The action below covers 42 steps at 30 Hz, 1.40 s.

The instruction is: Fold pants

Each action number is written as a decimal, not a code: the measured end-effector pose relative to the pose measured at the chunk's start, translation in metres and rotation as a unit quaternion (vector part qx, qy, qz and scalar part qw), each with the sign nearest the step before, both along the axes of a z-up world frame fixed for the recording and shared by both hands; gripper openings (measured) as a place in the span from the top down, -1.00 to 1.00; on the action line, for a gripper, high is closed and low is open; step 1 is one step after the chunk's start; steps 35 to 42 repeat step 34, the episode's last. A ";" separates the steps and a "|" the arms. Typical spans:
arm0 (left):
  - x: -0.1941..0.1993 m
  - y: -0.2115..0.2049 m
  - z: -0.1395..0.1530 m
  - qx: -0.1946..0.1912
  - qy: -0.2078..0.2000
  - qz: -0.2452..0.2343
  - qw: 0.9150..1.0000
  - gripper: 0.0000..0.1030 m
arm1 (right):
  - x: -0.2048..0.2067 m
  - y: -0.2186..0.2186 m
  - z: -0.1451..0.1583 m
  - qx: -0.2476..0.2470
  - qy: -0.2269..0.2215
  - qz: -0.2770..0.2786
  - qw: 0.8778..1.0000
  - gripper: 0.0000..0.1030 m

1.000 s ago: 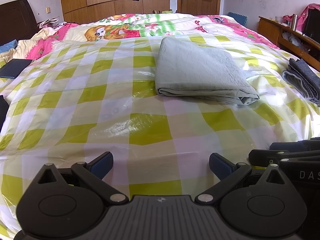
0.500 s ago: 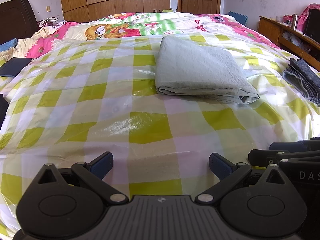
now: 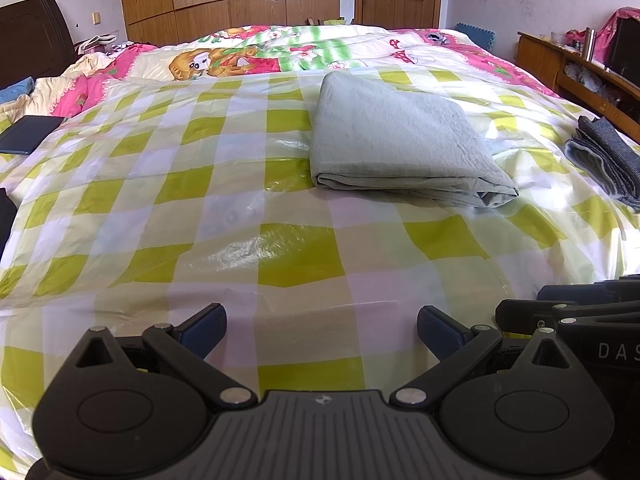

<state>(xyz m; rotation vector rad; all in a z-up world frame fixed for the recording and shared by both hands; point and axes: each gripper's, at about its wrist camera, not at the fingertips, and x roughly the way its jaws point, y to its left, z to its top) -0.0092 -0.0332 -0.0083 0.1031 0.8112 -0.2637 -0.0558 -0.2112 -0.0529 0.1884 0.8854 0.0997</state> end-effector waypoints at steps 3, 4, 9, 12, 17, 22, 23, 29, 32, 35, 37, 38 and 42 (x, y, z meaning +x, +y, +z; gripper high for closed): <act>0.000 0.001 0.000 0.000 0.000 0.000 1.000 -1.00 | 0.000 0.000 0.000 0.000 0.000 0.000 1.000 0.10; 0.000 0.000 0.000 0.000 0.000 0.000 1.000 -1.00 | 0.000 0.000 0.000 0.000 0.000 0.000 1.000 0.10; -0.001 0.001 0.000 0.000 0.000 0.000 1.000 -1.00 | 0.000 0.000 0.000 0.000 0.000 0.000 1.000 0.10; -0.001 0.000 0.000 0.001 -0.001 0.000 1.000 -1.00 | 0.000 0.000 0.000 0.000 0.000 0.000 1.000 0.10; -0.001 0.000 0.000 0.001 -0.001 0.000 1.000 -1.00 | -0.001 0.000 -0.001 0.000 0.000 0.001 1.000 0.10; -0.001 -0.001 0.001 0.002 -0.002 -0.001 1.000 -1.00 | 0.000 0.000 0.000 0.000 0.000 0.000 1.000 0.10; -0.001 -0.001 0.002 0.001 -0.002 -0.001 1.000 -1.00 | 0.000 0.000 0.000 0.000 0.000 0.000 1.000 0.10; -0.002 -0.002 0.002 0.002 -0.004 -0.002 1.000 -1.00 | 0.000 0.000 0.000 0.000 0.001 0.000 1.000 0.10; -0.003 -0.002 0.003 0.004 -0.006 -0.003 1.000 -1.00 | 0.000 0.000 0.000 0.000 0.000 0.000 1.000 0.10; -0.003 -0.003 0.003 0.003 -0.007 -0.003 1.000 -1.00 | 0.000 0.000 0.000 0.000 0.000 0.000 1.000 0.10; -0.003 -0.003 0.003 0.003 -0.007 -0.003 1.000 -1.00 | 0.000 0.000 0.000 0.000 0.000 0.000 1.000 0.10; -0.003 -0.003 0.003 0.003 -0.007 -0.003 1.000 -1.00 | 0.000 0.000 0.000 0.000 0.000 0.000 1.000 0.10; -0.003 -0.003 0.003 0.003 -0.007 -0.003 1.000 -1.00 | 0.000 0.000 0.000 0.000 0.000 0.000 1.000 0.10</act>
